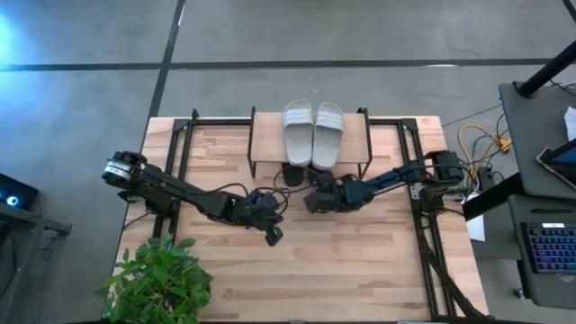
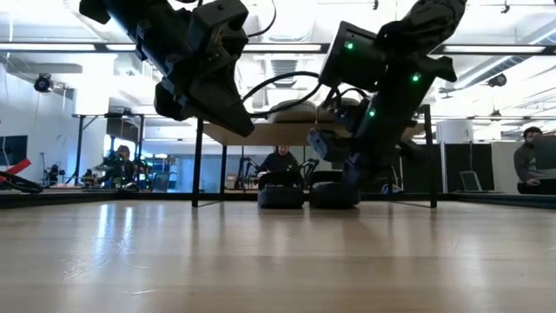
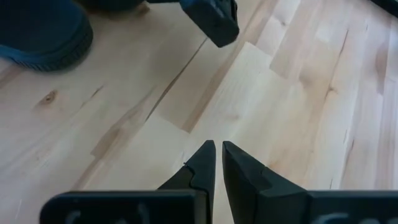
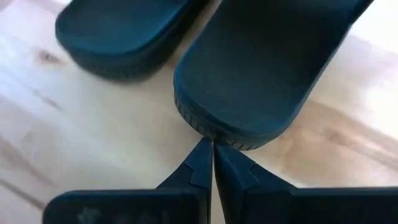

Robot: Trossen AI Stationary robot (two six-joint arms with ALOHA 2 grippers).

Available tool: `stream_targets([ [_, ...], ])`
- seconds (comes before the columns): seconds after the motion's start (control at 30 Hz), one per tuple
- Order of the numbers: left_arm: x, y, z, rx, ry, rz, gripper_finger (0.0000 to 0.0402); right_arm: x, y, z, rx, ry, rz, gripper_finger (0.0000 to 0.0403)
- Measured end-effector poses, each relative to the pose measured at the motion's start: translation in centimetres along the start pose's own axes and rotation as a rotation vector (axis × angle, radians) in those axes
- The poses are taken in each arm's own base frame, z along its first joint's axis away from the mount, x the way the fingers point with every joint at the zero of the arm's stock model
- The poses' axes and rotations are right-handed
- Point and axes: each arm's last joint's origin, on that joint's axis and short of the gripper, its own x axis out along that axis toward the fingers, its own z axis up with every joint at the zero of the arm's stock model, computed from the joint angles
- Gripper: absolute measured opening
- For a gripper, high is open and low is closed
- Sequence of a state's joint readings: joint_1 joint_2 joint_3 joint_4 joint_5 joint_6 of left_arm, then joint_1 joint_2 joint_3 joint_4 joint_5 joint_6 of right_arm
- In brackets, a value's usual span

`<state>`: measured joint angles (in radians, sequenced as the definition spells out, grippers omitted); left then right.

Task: Pick and place slides into the shelf
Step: Adjust the black slides

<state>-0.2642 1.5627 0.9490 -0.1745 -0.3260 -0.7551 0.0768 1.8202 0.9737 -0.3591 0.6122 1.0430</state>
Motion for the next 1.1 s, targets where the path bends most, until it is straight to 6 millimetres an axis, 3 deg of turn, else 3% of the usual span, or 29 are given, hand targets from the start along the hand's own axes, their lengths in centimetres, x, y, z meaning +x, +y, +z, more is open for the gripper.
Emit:
stream_targets([
  [0.3,0.0,0.0,0.0,0.001,-0.001,0.002,0.0015,0.4,-0.4,0.7,0.009,-0.059,-0.044,0.0009],
  [0.43,0.2,0.6,0.1,-0.033,-0.008,0.026,0.0015,-0.6,0.1,0.3,-0.001,-0.011,0.023,0.0009],
  [0.67,1.0,2.6,1.0,-0.086,-0.106,0.177,0.0015,-5.3,1.8,-1.9,-0.063,-0.018,0.183,0.0009],
  [0.8,2.5,4.0,1.2,-0.096,-0.094,0.246,0.0015,-8.7,1.9,-2.5,-0.085,-0.054,0.263,0.0009],
  [1.1,7.2,5.2,1.2,-0.167,-0.114,0.177,0.0015,-13.3,-0.8,-2.2,0.021,-0.13,0.231,0.0009],
])
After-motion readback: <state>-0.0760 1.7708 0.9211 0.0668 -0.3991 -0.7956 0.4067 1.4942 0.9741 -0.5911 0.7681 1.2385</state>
